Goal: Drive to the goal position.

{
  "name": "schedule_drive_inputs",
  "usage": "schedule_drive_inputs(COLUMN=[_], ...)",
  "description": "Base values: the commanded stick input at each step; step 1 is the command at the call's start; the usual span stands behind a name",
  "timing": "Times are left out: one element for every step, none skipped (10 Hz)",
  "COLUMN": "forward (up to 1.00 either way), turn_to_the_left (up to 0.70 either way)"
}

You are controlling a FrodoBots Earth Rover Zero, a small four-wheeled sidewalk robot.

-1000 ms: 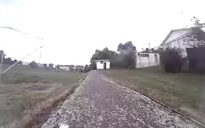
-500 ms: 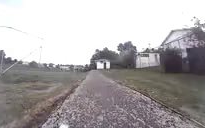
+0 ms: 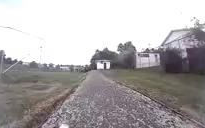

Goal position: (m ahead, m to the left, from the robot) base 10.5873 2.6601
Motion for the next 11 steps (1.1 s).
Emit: schedule_drive_inputs(forward=[1.00,1.00,1.00,1.00,1.00,1.00,1.00,1.00,1.00,1.00,1.00], turn_to_the_left=[0.00,0.00,0.00,0.00,0.00,0.00,0.00,0.00,0.00,0.00,0.00])
